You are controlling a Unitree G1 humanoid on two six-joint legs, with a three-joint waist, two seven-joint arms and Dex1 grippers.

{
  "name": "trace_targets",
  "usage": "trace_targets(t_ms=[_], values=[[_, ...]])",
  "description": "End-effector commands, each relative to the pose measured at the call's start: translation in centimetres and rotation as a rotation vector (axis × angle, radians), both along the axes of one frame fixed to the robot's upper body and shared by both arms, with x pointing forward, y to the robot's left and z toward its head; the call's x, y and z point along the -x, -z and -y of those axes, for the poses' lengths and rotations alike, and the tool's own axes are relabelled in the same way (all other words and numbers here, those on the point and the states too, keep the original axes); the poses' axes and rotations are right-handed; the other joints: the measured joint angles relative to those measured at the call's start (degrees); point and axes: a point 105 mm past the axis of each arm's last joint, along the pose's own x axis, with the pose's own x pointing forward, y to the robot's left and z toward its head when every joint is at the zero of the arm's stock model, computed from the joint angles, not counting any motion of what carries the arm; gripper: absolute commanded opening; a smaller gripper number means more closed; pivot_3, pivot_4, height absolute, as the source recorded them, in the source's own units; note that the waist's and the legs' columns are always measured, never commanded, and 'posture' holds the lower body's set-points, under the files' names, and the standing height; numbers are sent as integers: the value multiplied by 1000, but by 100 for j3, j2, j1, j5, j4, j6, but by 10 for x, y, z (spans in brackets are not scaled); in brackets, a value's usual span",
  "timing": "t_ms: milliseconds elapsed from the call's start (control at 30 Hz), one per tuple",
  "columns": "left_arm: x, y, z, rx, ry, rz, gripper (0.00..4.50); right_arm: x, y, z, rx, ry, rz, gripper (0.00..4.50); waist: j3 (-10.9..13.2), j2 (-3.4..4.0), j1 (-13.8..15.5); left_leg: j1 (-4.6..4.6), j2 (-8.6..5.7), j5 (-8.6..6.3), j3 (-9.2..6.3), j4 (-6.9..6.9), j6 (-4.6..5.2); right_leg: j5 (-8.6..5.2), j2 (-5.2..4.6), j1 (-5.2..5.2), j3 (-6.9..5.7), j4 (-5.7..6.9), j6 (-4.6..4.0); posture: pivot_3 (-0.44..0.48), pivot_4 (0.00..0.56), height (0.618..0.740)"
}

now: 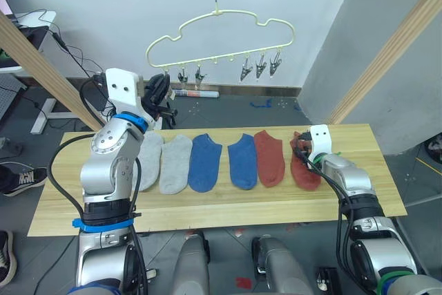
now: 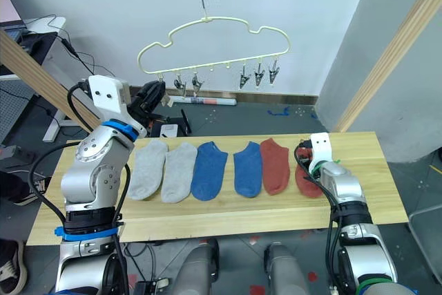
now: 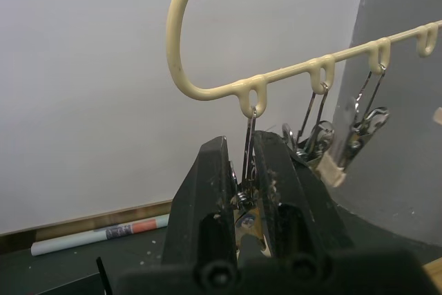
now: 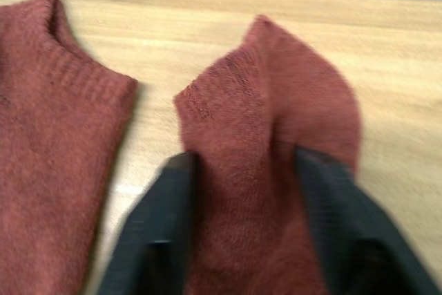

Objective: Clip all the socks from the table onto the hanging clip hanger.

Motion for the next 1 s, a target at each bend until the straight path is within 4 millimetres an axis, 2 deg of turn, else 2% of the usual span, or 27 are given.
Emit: trace_targets(t_ms=[33, 100, 300, 433, 567, 767, 867, 1000], values=[[4, -3, -5, 2, -7, 6, 219, 15, 19, 3, -8, -14, -73, 714, 0, 0, 0, 1, 0, 0, 0, 0, 0, 0, 0, 0, 0, 0, 0, 90, 290, 740], [5, -1, -2, 19, 11, -9, 219, 16, 12, 2, 21, -54, -30, 50, 0, 0, 2, 1, 1, 0, -1, 0, 0, 0, 1, 0, 0, 0, 0, 90, 290, 740], [4, 11, -2, 203, 80, -150, 219, 30, -35, -23, 121, -282, 149, 50, 3, 4, -20, -1, -1, -2, 2, -1, -3, -1, 0, -3, 4, -1, 1, 84, 293, 740], [6, 21, 0, 387, 151, -267, 219, 53, -76, -68, 128, -484, 277, 50, 2, 4, -83, 1, 1, -2, -2, -1, -4, -1, 4, -6, 5, 4, 2, 69, 293, 740], [8, 12, 4, 559, 233, -313, 219, 69, -104, -120, 89, -635, 386, 50, 3, 4, -132, 2, 3, -2, -12, 0, -6, -1, 8, -4, -2, 6, 2, 56, 301, 740], [8, -2, 10, 681, 305, -340, 219, 70, -126, -175, 54, -727, 497, 50, 3, 2, -125, -2, -2, -1, -12, 2, -8, -1, 0, -4, -3, 4, 2, 55, 293, 740], [9, -6, 15, 706, 328, -343, 219, 66, -131, -191, 72, -753, 545, 50, 3, 1, -108, -2, -2, -1, -13, 2, -9, -1, -1, -3, -6, 3, 2, 65, 287, 740], [11, -9, 18, 726, 345, -344, 219, 62, -138, -203, 80, -774, 590, 50, 3, 1, -55, -5, -2, 0, -14, 1, -16, -1, -1, -4, -8, 2, 2, 69, 283, 740]])
